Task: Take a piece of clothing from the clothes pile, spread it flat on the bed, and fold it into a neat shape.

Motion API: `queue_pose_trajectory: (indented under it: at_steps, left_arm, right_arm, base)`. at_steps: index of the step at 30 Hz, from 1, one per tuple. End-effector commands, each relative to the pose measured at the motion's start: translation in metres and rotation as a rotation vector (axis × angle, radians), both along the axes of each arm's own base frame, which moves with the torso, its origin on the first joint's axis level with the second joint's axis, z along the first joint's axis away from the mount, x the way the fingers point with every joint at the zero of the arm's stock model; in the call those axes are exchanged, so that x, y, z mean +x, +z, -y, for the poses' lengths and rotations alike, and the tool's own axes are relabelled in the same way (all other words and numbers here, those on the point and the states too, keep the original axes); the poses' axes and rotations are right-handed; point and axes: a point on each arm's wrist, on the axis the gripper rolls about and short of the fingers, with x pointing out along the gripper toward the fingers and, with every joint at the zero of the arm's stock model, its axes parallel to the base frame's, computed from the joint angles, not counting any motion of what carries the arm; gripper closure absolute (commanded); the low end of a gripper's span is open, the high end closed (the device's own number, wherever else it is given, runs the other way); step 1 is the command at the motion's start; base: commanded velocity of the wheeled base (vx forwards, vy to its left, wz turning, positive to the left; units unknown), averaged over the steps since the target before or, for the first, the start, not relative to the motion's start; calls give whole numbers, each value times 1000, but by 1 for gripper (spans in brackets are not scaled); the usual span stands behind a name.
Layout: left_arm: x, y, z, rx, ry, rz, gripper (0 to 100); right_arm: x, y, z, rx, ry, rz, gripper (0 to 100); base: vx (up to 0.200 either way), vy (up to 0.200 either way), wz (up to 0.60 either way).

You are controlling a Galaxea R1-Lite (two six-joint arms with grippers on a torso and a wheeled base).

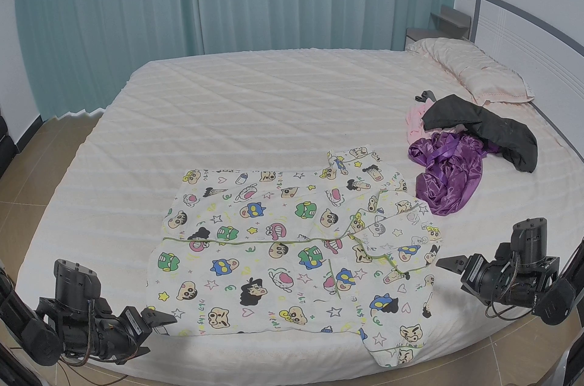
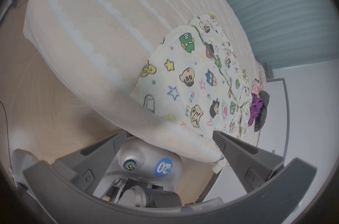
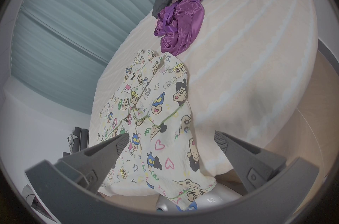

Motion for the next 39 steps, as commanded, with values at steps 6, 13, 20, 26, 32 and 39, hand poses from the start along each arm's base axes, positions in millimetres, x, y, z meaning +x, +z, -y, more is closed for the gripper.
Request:
queue_pose_trajectory:
  at_steps: [6, 13, 20, 26, 32, 39]
  left_arm:
    - [7, -16, 8, 117, 19, -75, 0]
    - [22, -30, 10, 137, 37, -43, 0]
    - [41, -47, 13, 195, 84, -19, 0]
    - [51, -44, 15, 175, 117, 33, 0]
    - [53, -44, 15, 175, 138, 37, 0]
    - [54, -45, 14, 182, 146, 36, 100]
  right_arm:
    - [-17, -15, -2, -3, 24, -24, 0]
    - [-18, -19, -5, -5, 42, -24, 0]
    - [-19, -19, -5, -4, 43, -27, 0]
    - [-18, -22, -5, -8, 42, -39, 0]
    - [-19, -22, -6, -8, 45, -38, 0]
    - [-19, -25, -6, -18, 44, -55, 0]
  base:
    - [0, 0, 0]
    - [0, 0, 0]
    - [0, 0, 0]
    - [0, 0, 0]
    - [0, 0, 0]
    - [0, 0, 0]
